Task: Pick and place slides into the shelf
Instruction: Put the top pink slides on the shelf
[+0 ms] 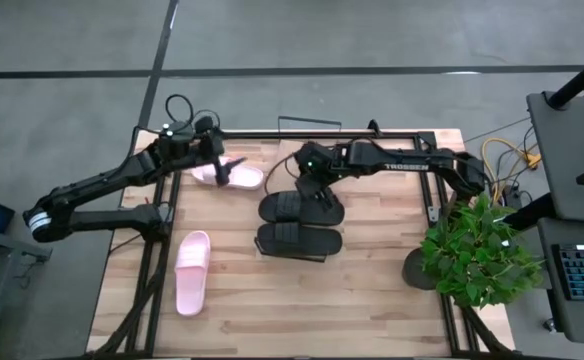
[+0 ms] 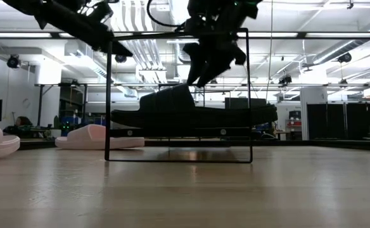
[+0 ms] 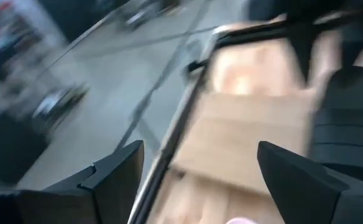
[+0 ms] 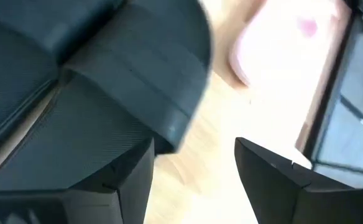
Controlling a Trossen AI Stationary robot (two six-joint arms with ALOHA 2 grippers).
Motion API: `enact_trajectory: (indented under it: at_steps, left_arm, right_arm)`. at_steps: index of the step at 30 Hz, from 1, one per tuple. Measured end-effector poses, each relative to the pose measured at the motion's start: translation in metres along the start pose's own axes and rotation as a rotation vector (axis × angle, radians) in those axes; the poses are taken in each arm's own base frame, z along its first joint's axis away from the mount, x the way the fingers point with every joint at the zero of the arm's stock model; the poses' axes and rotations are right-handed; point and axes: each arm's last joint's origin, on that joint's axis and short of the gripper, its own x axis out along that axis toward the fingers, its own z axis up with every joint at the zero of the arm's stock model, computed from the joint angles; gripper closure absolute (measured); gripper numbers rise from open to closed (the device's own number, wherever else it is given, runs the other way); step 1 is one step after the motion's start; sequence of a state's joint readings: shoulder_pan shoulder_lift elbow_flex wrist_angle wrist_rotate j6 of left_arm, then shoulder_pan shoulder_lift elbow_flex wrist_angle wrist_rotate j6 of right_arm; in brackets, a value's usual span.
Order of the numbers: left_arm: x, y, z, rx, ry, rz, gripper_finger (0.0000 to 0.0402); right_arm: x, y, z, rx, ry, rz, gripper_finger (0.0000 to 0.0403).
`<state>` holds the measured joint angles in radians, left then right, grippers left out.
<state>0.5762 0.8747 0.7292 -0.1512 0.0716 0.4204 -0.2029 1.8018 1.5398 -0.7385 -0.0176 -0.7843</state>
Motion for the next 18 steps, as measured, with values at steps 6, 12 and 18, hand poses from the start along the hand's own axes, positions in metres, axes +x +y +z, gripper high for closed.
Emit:
enact_trajectory:
  at_steps: [6, 12, 18]
  left_arm:
    - [0.009, 0.004, -0.015, -0.167, 0.151, 0.061, 0.0104]
    - [0.025, 0.024, -0.038, -0.441, 0.359, 0.138, 0.0104]
    - [0.040, 0.032, -0.064, -0.613, 0.617, 0.202, 0.0104]
  right_arm:
    - [-0.025, -0.014, -0.003, 0.079, -0.016, -0.044, 0.0188]
    - [-0.051, -0.020, -0.009, 0.156, -0.055, -0.099, 0.0188]
    - [-0.059, -0.019, -0.012, 0.160, -0.073, -0.111, 0.0188]
